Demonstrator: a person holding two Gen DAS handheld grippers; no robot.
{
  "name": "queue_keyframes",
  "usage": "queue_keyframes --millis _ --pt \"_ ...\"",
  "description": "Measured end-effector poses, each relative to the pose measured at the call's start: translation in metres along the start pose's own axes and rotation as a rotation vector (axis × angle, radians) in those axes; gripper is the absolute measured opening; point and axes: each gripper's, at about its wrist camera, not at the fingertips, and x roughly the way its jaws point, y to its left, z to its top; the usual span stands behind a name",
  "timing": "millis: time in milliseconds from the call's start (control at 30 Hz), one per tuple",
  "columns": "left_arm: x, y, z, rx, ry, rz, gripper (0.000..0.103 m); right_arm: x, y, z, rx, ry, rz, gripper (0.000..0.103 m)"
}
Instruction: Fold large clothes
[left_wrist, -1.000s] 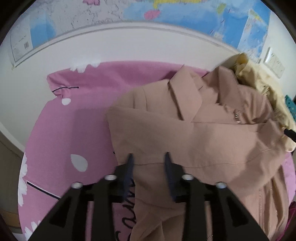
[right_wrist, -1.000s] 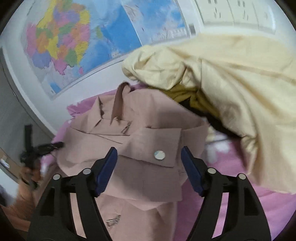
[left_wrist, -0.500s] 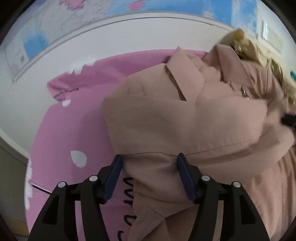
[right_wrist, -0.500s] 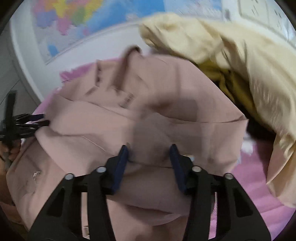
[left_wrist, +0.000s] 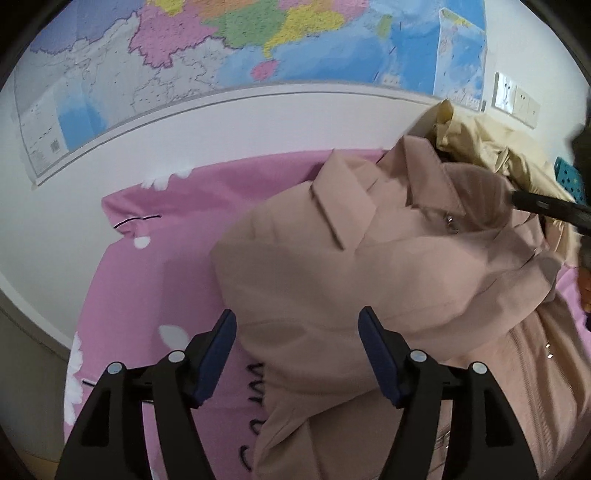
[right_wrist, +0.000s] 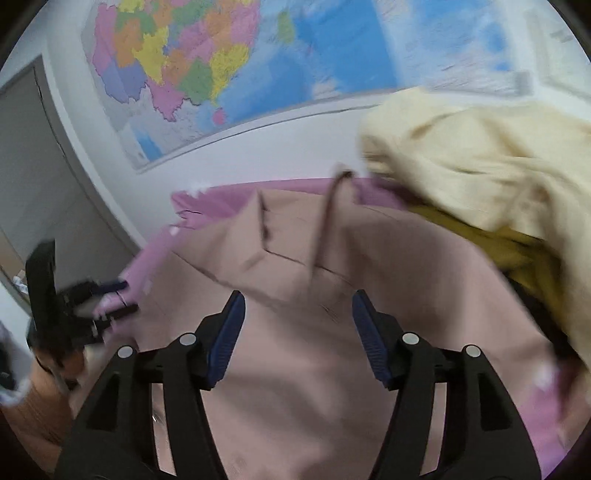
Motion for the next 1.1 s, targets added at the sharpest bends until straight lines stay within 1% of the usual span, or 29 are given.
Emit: queue_keyframes --millis 67,133,167,200,233,267,300,333,400,433,467,533,567,667,733,800,833,900,933,1000,1033,1100 --pt "0.006 -0.006 0.004 -0.002 0.010 -0.006 0.066 0.032 -0.006 0.019 0.061 0.020 0.039 0.060" --pt "0.011 -0.009 0.005 -0.001 0.019 -0.015 0.066 0.058 -0.016 0.030 0.143 0.046 0.066 0.051" --pt "0.014 -0.011 0.004 -0.004 0.026 -0.020 0.066 0.067 -0.023 0.033 0.186 0.059 0.095 0.039" --pt "0.017 -0.011 0.003 -0.008 0.031 -0.028 0.066 0.072 -0.031 0.033 0.233 0.066 0.125 0.017" --pt "0.019 -0.010 0.002 -0.013 0.036 -0.033 0.066 0.074 -0.042 0.030 0.297 0.075 0.149 0.007" --pt "0.020 -0.008 0.001 -0.018 0.039 -0.036 0.066 0.072 -0.051 0.026 0.340 0.073 0.173 0.002" --pt "0.021 -0.006 -0.002 -0.024 0.041 -0.043 0.066 0.063 -0.065 0.019 0.399 0.053 0.197 0.002" --pt "0.023 -0.002 -0.003 -0.032 0.044 -0.054 0.066 0.054 -0.077 0.012 0.443 0.038 0.202 0.002" --pt "0.025 0.005 -0.007 -0.045 0.047 -0.063 0.066 0.040 -0.097 -0.005 0.526 0.023 0.220 0.002" --pt "0.028 0.008 -0.009 -0.053 0.051 -0.060 0.066 0.035 -0.104 -0.014 0.555 0.025 0.215 0.002" --pt "0.029 0.010 -0.010 -0.059 0.055 -0.060 0.066 0.035 -0.107 -0.018 0.562 0.036 0.212 0.002" --pt "0.034 0.014 -0.012 -0.076 0.066 -0.066 0.066 0.044 -0.108 -0.026 0.563 0.106 0.184 0.004" --pt "0.035 0.015 -0.013 -0.086 0.069 -0.063 0.066 0.047 -0.105 -0.027 0.551 0.128 0.180 0.006" --pt "0.033 0.017 -0.015 -0.098 0.066 -0.060 0.066 0.042 -0.097 -0.022 0.525 0.105 0.163 0.010" --pt "0.026 0.017 -0.018 -0.094 0.055 -0.064 0.066 0.033 -0.087 -0.014 0.481 0.063 0.135 0.017" --pt "0.018 0.017 -0.021 -0.085 0.044 -0.057 0.068 0.024 -0.076 -0.010 0.422 0.038 0.094 0.028" --pt "0.015 0.018 -0.022 -0.082 0.040 -0.055 0.069 0.020 -0.069 -0.009 0.389 0.025 0.063 0.030" --pt "0.006 0.020 -0.026 -0.081 0.029 -0.052 0.070 0.014 -0.056 -0.008 0.329 0.005 0.031 0.031" --pt "0.002 0.021 -0.028 -0.083 0.027 -0.050 0.070 0.012 -0.048 -0.007 0.285 0.002 0.026 0.032" --pt "-0.007 0.023 -0.035 -0.084 0.022 -0.045 0.070 0.014 -0.038 -0.008 0.235 0.031 0.033 0.049" --pt "-0.011 0.024 -0.039 -0.085 0.022 -0.045 0.070 0.010 -0.035 -0.012 0.222 0.040 0.032 0.049" --pt "-0.018 0.026 -0.047 -0.089 0.028 -0.045 0.072 0.003 -0.023 -0.017 0.176 0.045 0.064 0.050"
